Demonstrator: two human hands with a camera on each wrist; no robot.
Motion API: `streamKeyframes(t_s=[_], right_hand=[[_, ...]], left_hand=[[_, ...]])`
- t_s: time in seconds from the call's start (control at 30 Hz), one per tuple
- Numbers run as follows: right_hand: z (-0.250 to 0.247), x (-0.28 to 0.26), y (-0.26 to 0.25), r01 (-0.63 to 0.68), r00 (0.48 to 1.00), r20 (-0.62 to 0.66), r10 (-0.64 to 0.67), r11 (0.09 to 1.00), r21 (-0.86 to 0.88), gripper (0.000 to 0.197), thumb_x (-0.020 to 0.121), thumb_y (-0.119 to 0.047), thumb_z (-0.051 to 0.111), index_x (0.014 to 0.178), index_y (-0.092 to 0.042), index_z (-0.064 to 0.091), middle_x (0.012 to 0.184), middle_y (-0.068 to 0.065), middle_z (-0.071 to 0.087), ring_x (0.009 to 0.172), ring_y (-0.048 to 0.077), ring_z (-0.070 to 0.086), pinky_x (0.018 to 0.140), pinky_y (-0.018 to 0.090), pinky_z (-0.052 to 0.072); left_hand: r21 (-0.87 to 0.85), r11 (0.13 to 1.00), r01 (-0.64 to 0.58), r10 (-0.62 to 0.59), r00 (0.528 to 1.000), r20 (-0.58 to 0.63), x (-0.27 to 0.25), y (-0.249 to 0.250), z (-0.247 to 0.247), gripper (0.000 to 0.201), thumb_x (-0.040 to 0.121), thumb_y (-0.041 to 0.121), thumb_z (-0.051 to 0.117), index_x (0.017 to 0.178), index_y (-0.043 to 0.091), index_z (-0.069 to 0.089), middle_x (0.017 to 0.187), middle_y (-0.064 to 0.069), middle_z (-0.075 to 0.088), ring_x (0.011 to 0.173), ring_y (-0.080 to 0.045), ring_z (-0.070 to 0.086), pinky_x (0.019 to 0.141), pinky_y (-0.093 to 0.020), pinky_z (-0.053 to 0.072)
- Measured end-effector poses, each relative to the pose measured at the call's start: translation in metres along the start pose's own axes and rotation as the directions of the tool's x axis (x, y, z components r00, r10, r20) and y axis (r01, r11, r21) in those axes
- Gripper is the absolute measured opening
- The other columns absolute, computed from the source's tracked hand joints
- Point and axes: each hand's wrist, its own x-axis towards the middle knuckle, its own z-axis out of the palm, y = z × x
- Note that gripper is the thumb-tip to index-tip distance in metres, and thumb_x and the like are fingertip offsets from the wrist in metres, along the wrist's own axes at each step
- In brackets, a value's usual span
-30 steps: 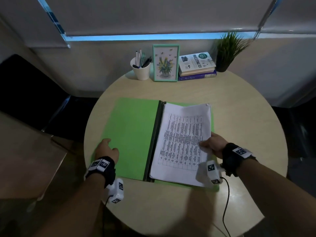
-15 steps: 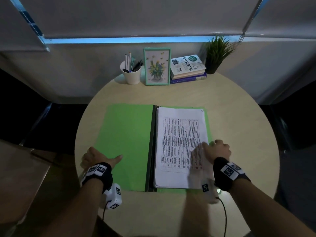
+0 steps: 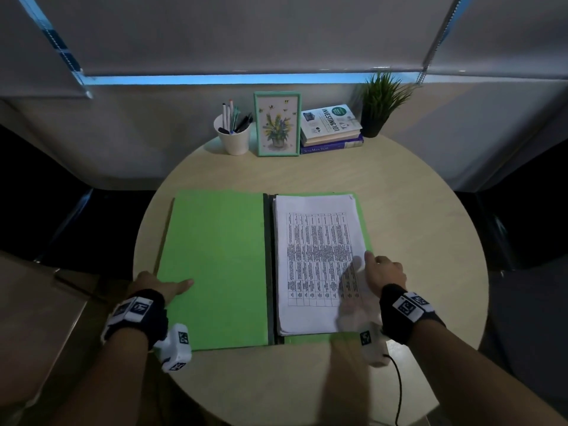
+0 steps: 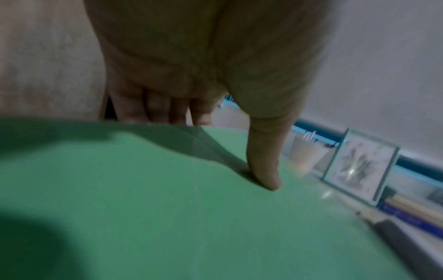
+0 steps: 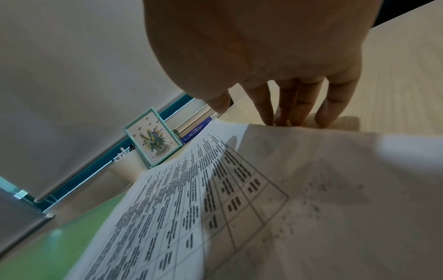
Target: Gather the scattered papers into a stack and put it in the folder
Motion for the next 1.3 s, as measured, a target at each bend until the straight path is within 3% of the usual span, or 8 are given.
streamKeyframes(t_s=[0.27,0.37,0.5,0.63,0.8,0.87,1.03,1.3], right_hand=[[-0.014,0.022,-0.002,0.023,0.994,0.102,-0.036,0.992,0.127,0.075,0.099,-0.058,0.020,0.127,0.002,0.056,0.131,0.026,0.054,0.113,0.038,0.055,0.089,0.036,0.042],[-0.021,0.023,0.002,0.028,0.988,0.144,-0.053,0.984,0.175,0.077,0.099,-0.057,0.020,0.119,0.006,0.060,0.125,0.026,0.058,0.105,0.036,0.058,0.083,0.035,0.042],[-0.025,0.021,0.015,0.046,0.985,0.153,-0.079,0.978,0.205,0.074,0.101,-0.053,0.020,0.122,0.007,0.057,0.128,0.027,0.056,0.110,0.036,0.057,0.088,0.036,0.041],[-0.032,0.022,0.036,0.087,0.980,0.150,-0.127,0.965,0.248,0.065,0.103,-0.045,0.022,0.123,0.007,0.056,0.130,0.027,0.054,0.114,0.037,0.054,0.091,0.036,0.039],[-0.038,0.019,0.062,0.130,0.977,0.134,-0.164,0.964,0.231,0.058,0.102,-0.047,0.026,0.093,0.000,0.059,0.117,0.028,0.062,0.091,0.031,0.054,0.079,0.033,0.037],[-0.035,0.012,0.066,0.154,0.970,0.149,-0.193,0.960,0.236,0.060,0.099,-0.053,0.033,0.101,-0.002,0.064,0.116,0.022,0.064,0.098,0.032,0.059,0.083,0.033,0.042],[-0.024,-0.008,0.057,0.351,0.924,0.166,-0.344,0.936,-0.011,0.050,0.095,-0.023,0.053,0.141,-0.007,0.042,0.135,0.015,0.055,0.118,0.031,0.056,0.093,0.032,0.044],[-0.028,-0.008,0.033,0.332,0.940,0.183,-0.287,0.894,-0.300,0.033,0.092,-0.013,0.048,0.124,-0.008,0.053,0.128,0.014,0.044,0.111,0.035,0.056,0.095,0.041,0.049]], left_hand=[[-0.163,0.874,-0.457,0.439,0.888,-0.135,-0.096,0.029,-0.048,0.040,0.085,0.043,0.067,0.102,0.010,0.054,0.102,-0.006,0.060,0.098,-0.026,0.058,0.087,-0.036,0.047],[-0.254,0.780,-0.572,0.567,0.818,-0.098,-0.148,0.058,-0.041,0.044,0.084,0.039,0.069,0.114,0.010,0.056,0.107,-0.003,0.062,0.100,-0.018,0.060,0.084,-0.027,0.044],[-0.471,0.621,-0.626,0.746,0.656,0.111,-0.193,0.091,-0.001,0.079,0.063,0.069,0.071,0.129,0.028,0.054,0.117,-0.002,0.068,0.109,-0.013,0.064,0.099,-0.041,0.048],[-0.405,0.671,-0.621,0.741,0.541,0.398,-0.217,0.122,0.067,0.073,0.081,0.065,0.052,0.145,0.033,0.038,0.146,0.007,0.043,0.134,-0.011,0.041,0.113,-0.034,0.031],[0.012,0.794,-0.607,0.589,0.776,0.226,-0.175,0.116,0.137,0.068,0.092,0.047,0.055,0.151,0.030,0.025,0.160,-0.005,0.014,0.145,-0.024,0.022,0.117,-0.037,0.024],[0.118,0.817,-0.565,0.546,0.823,0.160,-0.161,0.105,0.149,0.080,0.088,0.048,0.059,0.153,0.031,0.014,0.161,-0.008,-0.002,0.147,-0.028,0.012,0.118,-0.040,0.021],[0.328,0.793,-0.514,0.468,0.858,0.212,-0.150,0.089,0.174,0.093,0.081,0.062,0.060,0.152,0.038,0.005,0.159,-0.002,-0.019,0.145,-0.036,0.013,0.116,-0.042,0.025],[0.343,0.813,-0.470,0.443,0.882,0.160,-0.157,0.106,0.159,0.090,0.076,0.060,0.065,0.151,0.032,0.024,0.161,-0.006,0.005,0.145,-0.032,0.016,0.114,-0.043,0.025]])
